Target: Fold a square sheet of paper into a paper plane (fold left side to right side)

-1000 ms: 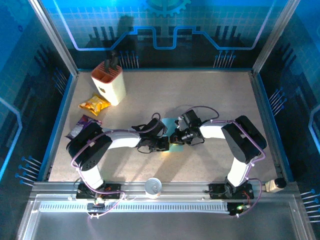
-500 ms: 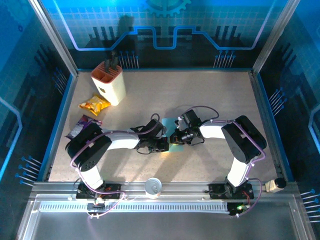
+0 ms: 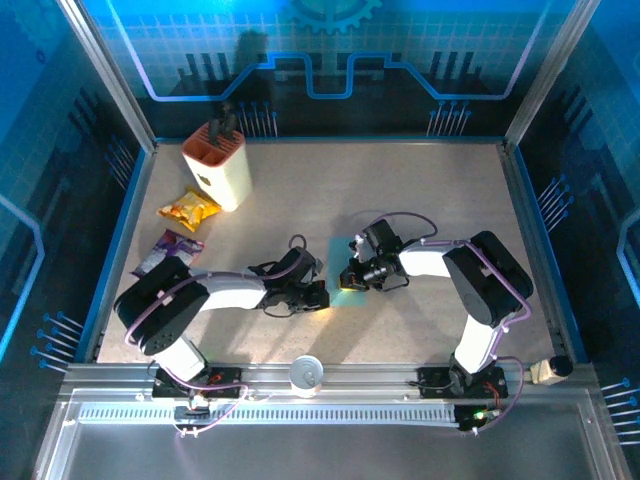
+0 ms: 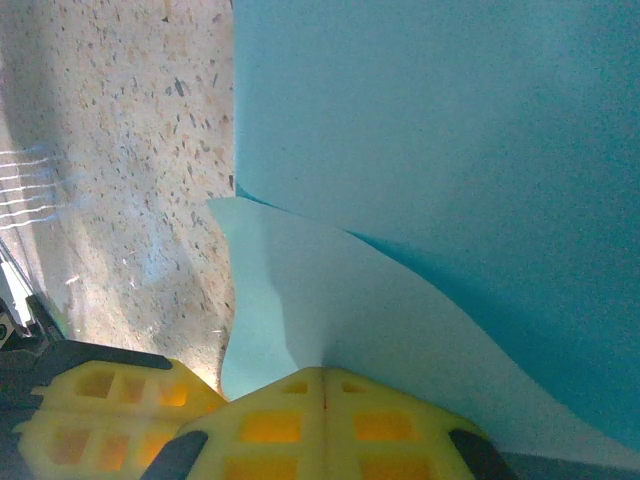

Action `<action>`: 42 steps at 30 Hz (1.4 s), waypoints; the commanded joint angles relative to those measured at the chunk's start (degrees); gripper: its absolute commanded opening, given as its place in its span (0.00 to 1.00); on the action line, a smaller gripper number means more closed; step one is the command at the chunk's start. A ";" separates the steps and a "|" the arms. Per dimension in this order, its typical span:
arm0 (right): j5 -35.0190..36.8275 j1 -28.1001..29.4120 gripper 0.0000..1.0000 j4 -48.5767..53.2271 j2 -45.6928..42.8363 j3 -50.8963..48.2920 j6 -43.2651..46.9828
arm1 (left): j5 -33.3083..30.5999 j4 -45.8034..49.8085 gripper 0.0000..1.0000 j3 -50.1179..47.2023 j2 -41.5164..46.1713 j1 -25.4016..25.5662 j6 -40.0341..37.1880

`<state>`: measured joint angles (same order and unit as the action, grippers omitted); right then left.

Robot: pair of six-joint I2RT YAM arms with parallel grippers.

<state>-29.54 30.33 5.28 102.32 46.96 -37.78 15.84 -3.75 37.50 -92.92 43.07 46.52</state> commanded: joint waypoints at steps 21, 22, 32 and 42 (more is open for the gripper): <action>5.23 0.30 0.00 8.78 2.20 -1.33 1.26 | 6.09 1.90 0.00 6.17 -2.96 -1.67 -1.40; 5.07 0.35 0.00 8.78 2.23 -1.41 1.25 | 5.84 1.92 0.00 6.27 -3.15 -1.67 -1.33; 5.15 0.35 0.00 8.88 1.97 -1.60 1.31 | 2.15 3.66 0.00 7.15 -4.64 -1.77 -1.88; 5.28 0.35 0.00 9.09 1.74 -1.63 1.65 | -0.72 5.30 0.00 6.19 -5.52 -1.80 -2.13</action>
<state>-29.45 30.33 6.09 102.32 47.27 -37.28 17.32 -1.19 43.38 -97.51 41.21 46.02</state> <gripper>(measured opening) 0.061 0.067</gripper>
